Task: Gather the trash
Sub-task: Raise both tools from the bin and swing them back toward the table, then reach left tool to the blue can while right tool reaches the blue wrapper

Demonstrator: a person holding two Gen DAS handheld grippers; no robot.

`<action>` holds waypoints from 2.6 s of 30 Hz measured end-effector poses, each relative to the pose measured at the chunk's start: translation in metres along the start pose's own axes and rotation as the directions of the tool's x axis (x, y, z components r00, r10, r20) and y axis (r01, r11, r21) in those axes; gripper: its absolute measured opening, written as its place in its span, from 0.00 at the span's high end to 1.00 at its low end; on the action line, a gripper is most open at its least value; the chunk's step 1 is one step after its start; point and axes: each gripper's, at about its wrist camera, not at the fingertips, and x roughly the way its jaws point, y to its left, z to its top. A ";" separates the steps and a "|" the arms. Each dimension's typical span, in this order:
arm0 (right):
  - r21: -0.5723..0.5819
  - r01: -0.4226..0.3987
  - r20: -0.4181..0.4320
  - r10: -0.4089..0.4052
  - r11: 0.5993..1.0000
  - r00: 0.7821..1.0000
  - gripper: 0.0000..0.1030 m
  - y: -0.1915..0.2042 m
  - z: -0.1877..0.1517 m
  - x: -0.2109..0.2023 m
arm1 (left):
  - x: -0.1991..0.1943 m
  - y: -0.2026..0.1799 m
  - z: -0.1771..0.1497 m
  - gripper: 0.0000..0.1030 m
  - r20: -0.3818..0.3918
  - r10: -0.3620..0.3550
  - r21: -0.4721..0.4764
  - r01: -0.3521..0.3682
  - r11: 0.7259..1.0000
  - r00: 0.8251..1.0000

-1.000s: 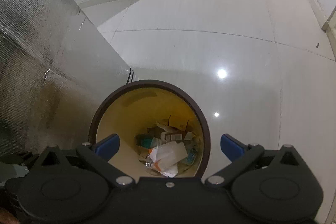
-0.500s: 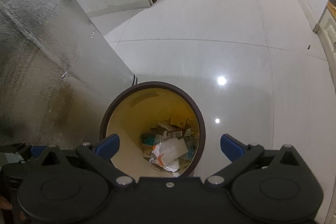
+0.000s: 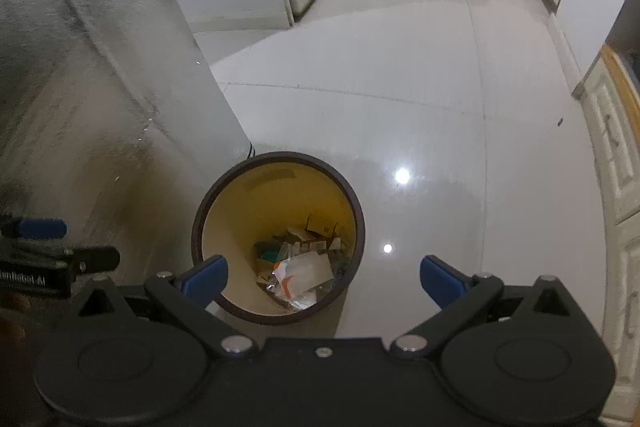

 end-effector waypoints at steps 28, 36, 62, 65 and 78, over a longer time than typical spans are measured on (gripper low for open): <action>0.022 0.076 0.280 -0.079 0.997 0.957 0.00 0.013 -0.040 -0.173 | -0.176 -0.040 -0.024 0.00 0.346 -0.106 0.095 0.078 0.992 0.932; 0.010 0.066 0.435 -0.064 0.998 0.898 0.00 0.031 -0.023 -0.230 | -0.253 -0.054 -0.018 0.00 0.503 -0.102 0.143 0.034 0.989 0.858; -0.195 -0.055 0.669 0.173 0.979 0.722 0.00 0.169 0.105 -0.286 | -0.408 0.067 0.083 0.00 0.791 0.102 -0.031 -0.126 0.991 0.603; -0.241 -0.069 0.666 0.217 0.968 0.713 0.00 0.189 0.122 -0.277 | -0.402 0.098 0.096 0.00 0.787 0.129 -0.064 -0.129 0.990 0.603; -0.364 -0.091 0.641 0.320 0.927 0.698 0.00 0.281 0.199 -0.236 | -0.357 0.275 0.157 0.00 0.695 0.153 -0.260 0.047 0.965 0.702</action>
